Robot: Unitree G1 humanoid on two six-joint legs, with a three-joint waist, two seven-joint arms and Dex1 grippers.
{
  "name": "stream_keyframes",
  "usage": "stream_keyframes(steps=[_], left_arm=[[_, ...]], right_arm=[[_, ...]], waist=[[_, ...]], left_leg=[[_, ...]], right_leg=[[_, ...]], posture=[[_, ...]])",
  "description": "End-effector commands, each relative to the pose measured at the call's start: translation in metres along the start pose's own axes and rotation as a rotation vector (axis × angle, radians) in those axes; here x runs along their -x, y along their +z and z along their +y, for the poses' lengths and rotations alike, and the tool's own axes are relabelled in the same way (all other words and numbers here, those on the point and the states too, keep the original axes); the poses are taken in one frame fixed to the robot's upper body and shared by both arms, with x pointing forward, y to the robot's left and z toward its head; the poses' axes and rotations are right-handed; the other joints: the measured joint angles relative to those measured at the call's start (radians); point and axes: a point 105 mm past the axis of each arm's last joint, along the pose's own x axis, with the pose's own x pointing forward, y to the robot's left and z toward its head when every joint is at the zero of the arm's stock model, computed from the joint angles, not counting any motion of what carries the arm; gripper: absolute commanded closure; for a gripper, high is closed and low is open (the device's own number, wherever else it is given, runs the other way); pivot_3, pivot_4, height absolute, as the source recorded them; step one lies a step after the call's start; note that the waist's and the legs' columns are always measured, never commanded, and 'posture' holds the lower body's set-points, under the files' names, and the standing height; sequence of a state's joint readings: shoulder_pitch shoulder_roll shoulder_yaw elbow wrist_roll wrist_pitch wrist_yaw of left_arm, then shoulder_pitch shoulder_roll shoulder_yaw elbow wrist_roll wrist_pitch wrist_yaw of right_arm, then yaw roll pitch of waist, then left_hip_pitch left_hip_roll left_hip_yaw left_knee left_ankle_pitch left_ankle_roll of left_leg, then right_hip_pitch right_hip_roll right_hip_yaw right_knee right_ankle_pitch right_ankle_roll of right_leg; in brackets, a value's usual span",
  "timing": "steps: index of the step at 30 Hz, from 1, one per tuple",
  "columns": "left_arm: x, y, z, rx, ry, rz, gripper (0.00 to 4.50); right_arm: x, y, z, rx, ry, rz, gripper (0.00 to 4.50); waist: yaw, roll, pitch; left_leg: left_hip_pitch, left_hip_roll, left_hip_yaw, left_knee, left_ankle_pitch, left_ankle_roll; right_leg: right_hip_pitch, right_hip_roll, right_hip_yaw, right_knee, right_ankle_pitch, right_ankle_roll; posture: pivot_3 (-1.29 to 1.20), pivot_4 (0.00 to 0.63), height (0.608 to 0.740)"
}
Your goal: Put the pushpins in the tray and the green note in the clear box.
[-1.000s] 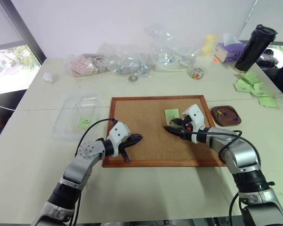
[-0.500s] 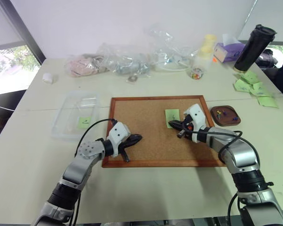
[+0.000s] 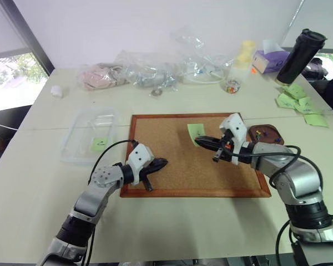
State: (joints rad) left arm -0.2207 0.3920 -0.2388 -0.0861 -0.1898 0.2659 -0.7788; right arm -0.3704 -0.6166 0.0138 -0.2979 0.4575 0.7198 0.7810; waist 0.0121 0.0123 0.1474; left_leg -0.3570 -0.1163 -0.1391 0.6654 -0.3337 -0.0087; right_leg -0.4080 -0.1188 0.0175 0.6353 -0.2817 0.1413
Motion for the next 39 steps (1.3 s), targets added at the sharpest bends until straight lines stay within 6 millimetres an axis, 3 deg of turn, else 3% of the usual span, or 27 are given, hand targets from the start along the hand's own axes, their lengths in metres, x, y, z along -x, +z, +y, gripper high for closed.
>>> stream_keyframes(steps=[1, 4, 5, 6, 13, 18, 30, 33, 39], left_arm=[[0.007, -0.012, 0.001, 0.113, 0.0, 0.048, 4.5], [0.014, 0.011, 0.009, 0.152, -0.019, -0.006, 4.5], [0.016, 0.02, 0.01, 0.172, -0.039, -0.029, 3.83], [0.017, 0.027, 0.009, 0.188, -0.061, -0.049, 3.6], [0.018, 0.082, 0.018, 0.258, -0.109, -0.239, 0.14], [0.005, 0.097, 0.026, 0.377, -0.085, -0.314, 0.14], [-0.016, 0.105, 0.025, 0.661, -0.09, -0.419, 0.14], [-0.018, 0.106, 0.021, 0.675, -0.11, -0.417, 0.97], [-0.016, 0.103, 0.017, 0.68, -0.138, -0.397, 3.58]], right_arm=[[0.008, 0.017, 0.012, 0.076, 0.065, -0.03, 4.42], [0.012, 0.022, 0.021, 0.128, 0.122, -0.012, 4.42], [0.013, 0.024, 0.023, 0.144, 0.135, -0.008, 4.5], [0.014, 0.025, 0.024, 0.153, 0.145, -0.008, 4.5], [0.013, 0.037, 0.032, 0.235, 0.191, -0.012, 4.5], [0.01, 0.042, 0.035, 0.3, 0.197, -0.017, 4.5], [0.005, 0.049, 0.044, 0.408, 0.232, -0.022, 4.5], [0.004, 0.049, 0.045, 0.413, 0.233, -0.021, 4.5], [0.005, 0.05, 0.042, 0.415, 0.213, -0.022, 4.5]], waist=[[0.0, 0.0, 0.0], [-0.002, -0.001, 0.0], [-0.003, -0.001, 0.001], [-0.004, -0.001, 0.001], [0.002, -0.005, 0.003], [0.0, -0.006, 0.003], [0.001, -0.009, 0.006], [0.001, -0.009, 0.006], [0.001, -0.009, 0.006]], left_leg=[[0.0, 0.0, 0.0, 0.0, 0.0, 0.0], [-0.001, 0.0, 0.0, 0.0, 0.0, 0.0], [-0.001, 0.0, 0.0, 0.0, 0.0, 0.0], [-0.001, 0.001, 0.0, 0.0, 0.0, 0.0], [-0.003, 0.0, 0.0, 0.002, 0.0, 0.0], [-0.002, 0.0, 0.0, 0.001, 0.0, 0.0], [-0.003, 0.0, 0.0, 0.002, 0.0, 0.0], [-0.003, 0.0, 0.0, 0.002, 0.0, 0.0], [-0.003, 0.0, 0.0, 0.002, 0.0, 0.0]], right_leg=[[0.0, 0.0, 0.0, 0.0, 0.0, 0.0], [-0.001, 0.0, 0.0, 0.0, 0.0, 0.0], [-0.001, 0.0, 0.0, 0.0, 0.0, 0.0], [-0.002, 0.0, 0.0, 0.0, 0.0, 0.0], [-0.001, 0.0, 0.0, 0.0, 0.0, 0.0], [-0.001, 0.0, -0.001, 0.0, 0.0, 0.0], [-0.002, 0.0, -0.001, 0.0, 0.0, 0.0], [-0.002, 0.0, -0.001, 0.0, 0.0, 0.0], [-0.002, 0.0, -0.001, 0.0, 0.0, 0.0]], posture=[[0.0, 0.15, 0.74], [0.0, 0.15, 0.74], [0.0, 0.15, 0.74], [0.0, 0.15, 0.74], [0.0, 0.15, 0.74], [0.0, 0.15, 0.74], [0.0, 0.15, 0.74], [0.0, 0.15, 0.74], [0.0, 0.15, 0.74]])
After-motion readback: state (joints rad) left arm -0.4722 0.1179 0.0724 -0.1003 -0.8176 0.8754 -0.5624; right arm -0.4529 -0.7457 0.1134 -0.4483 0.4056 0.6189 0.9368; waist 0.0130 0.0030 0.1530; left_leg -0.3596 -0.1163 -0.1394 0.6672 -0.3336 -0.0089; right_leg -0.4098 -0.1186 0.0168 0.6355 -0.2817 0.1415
